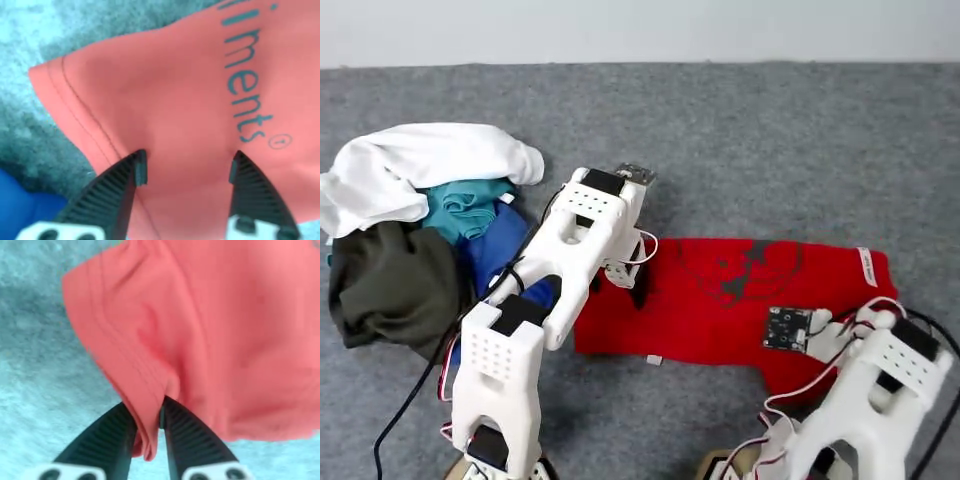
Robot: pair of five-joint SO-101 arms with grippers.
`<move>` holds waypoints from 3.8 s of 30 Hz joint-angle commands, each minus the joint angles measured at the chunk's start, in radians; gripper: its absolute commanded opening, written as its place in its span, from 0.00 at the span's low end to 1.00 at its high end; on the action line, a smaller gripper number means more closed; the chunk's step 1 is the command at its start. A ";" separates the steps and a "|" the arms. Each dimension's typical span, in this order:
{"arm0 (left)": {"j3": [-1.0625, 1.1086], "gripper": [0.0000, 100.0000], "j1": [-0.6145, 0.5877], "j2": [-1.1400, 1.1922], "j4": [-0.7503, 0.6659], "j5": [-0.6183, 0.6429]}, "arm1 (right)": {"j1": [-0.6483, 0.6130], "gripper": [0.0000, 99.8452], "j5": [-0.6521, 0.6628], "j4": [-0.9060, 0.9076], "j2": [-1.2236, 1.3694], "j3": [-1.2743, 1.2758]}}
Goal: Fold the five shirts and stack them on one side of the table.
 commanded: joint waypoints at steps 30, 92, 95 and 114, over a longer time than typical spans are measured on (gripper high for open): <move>-0.012 0.27 0.011 0.077 0.006 -0.009 | -0.217 0.01 -0.229 0.395 0.805 -0.973; -0.389 0.27 0.075 0.103 0.167 -0.009 | -0.286 0.25 -0.824 0.369 0.524 -0.655; -0.387 0.27 0.075 0.103 0.167 -0.009 | -0.318 0.25 -0.847 0.415 0.469 -0.628; -0.384 0.27 0.075 0.103 0.167 -0.009 | -0.622 0.25 -1.115 -0.087 0.460 -0.382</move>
